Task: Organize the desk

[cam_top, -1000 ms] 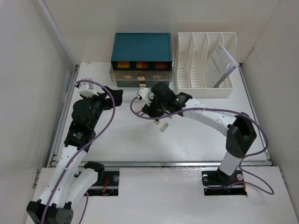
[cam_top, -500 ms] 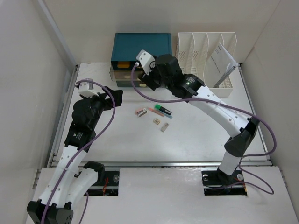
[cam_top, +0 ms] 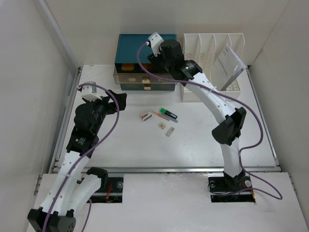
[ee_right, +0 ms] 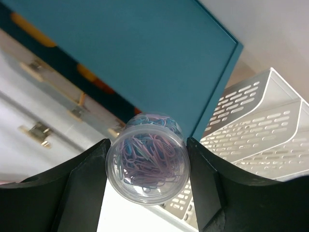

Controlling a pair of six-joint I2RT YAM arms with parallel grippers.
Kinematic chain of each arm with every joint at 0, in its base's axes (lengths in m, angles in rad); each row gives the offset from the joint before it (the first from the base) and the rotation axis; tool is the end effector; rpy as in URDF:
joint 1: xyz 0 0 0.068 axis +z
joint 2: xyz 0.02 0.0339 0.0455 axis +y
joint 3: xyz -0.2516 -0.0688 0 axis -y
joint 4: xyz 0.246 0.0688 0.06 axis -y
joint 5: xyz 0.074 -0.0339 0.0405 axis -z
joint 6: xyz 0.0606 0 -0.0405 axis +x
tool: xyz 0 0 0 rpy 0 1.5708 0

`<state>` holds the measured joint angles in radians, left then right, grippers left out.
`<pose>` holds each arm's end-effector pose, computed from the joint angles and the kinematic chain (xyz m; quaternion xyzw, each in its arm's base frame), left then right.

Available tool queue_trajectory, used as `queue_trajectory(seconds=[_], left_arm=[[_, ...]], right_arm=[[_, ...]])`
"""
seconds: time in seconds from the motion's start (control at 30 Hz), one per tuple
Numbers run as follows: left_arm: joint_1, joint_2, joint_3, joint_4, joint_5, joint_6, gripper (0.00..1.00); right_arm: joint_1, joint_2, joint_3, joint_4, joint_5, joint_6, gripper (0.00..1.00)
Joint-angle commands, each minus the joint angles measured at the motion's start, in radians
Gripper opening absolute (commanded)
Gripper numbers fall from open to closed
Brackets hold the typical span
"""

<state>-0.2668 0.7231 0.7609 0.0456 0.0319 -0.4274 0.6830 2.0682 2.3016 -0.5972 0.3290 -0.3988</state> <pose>0.2011 -0.0570 0.3605 -0.0426 0.6757 -0.2605 0.6883 0.3911 0.2930 0.4031 -0.3386 0.7441 -0.0542 0.5733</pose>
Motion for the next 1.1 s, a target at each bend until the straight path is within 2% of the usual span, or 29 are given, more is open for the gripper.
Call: queue_trajectory(seconds=[0.0, 0.23, 0.47, 0.93, 0.97, 1.07], left_arm=[[0.001, -0.019, -0.005, 0.034, -0.004, 0.015, 0.99], [0.001, -0.019, -0.005, 0.034, -0.004, 0.015, 0.99], [0.001, -0.010, -0.005, 0.034, -0.004, 0.015, 0.99], [0.001, -0.010, -0.005, 0.034, -0.004, 0.015, 0.99], [0.001, -0.010, -0.005, 0.034, -0.004, 0.015, 0.99], [0.001, -0.010, -0.005, 0.034, -0.004, 0.015, 0.99]], right_arm=[[-0.034, 0.018, 0.119, 0.007, -0.014, 0.044, 0.00], [-0.105, 0.046, 0.163, -0.035, -0.126, 0.110, 0.00], [-0.114, 0.035, 0.075, -0.053, -0.228, 0.130, 0.00], [-0.114, 0.044, 0.041, -0.053, -0.269, 0.149, 0.00], [-0.114, 0.044, 0.041, -0.053, -0.278, 0.149, 0.01], [-0.114, 0.044, 0.041, -0.064, -0.278, 0.149, 0.16]])
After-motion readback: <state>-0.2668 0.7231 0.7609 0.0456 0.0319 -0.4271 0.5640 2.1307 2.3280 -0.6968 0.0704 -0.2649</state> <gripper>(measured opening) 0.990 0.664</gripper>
